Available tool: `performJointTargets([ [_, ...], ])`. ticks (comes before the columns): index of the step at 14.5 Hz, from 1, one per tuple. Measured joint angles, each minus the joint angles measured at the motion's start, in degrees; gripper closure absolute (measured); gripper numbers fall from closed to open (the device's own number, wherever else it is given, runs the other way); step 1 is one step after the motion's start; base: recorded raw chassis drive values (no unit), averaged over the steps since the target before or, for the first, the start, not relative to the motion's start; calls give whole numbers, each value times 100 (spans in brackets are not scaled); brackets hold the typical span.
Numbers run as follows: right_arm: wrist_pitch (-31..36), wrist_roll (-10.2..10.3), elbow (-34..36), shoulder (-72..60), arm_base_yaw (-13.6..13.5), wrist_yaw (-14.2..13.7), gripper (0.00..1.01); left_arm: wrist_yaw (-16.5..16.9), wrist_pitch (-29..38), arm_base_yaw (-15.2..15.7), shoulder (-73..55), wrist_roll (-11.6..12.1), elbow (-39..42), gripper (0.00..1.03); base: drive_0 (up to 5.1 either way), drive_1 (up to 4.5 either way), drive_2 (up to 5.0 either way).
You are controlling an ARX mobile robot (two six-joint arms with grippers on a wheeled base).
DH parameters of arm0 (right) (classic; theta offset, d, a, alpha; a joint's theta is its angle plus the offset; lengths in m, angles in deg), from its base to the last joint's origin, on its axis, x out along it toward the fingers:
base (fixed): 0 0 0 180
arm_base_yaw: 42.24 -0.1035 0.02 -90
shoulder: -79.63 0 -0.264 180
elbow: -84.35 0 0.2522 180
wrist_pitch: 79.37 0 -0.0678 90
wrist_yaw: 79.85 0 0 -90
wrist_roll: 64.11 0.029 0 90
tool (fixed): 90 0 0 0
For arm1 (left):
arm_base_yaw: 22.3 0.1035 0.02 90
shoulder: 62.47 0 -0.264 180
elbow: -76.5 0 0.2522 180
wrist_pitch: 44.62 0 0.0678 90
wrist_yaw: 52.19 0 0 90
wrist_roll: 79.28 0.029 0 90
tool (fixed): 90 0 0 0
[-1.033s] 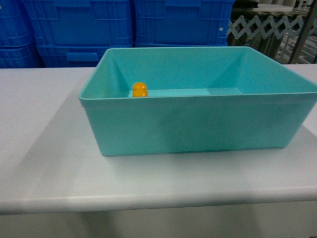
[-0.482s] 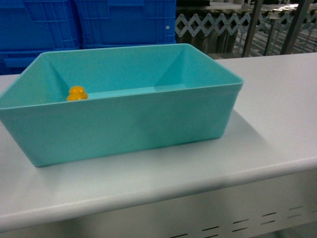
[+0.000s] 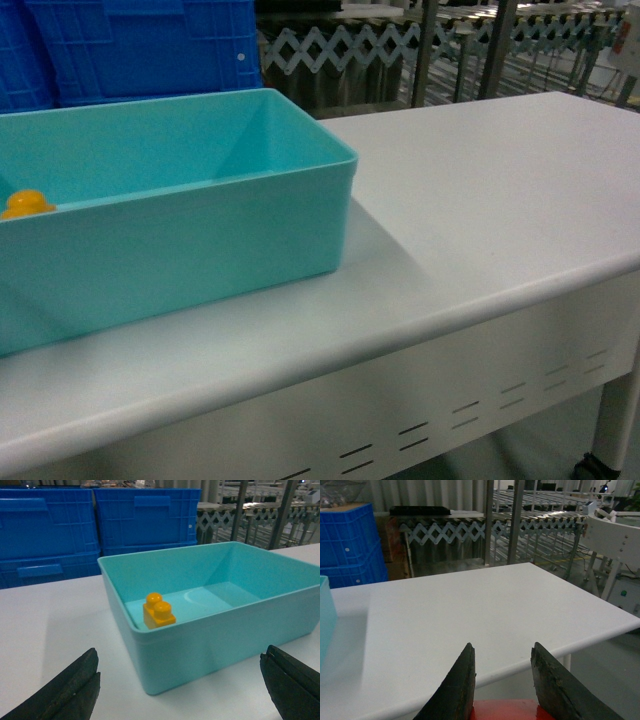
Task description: Pick red block from blue box to shelf
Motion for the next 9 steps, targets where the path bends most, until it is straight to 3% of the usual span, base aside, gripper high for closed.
performJointTargets([
  [9, 2, 0, 0, 0, 0, 2, 73, 0, 2, 0, 0, 0, 0, 5, -164, -164, -164],
])
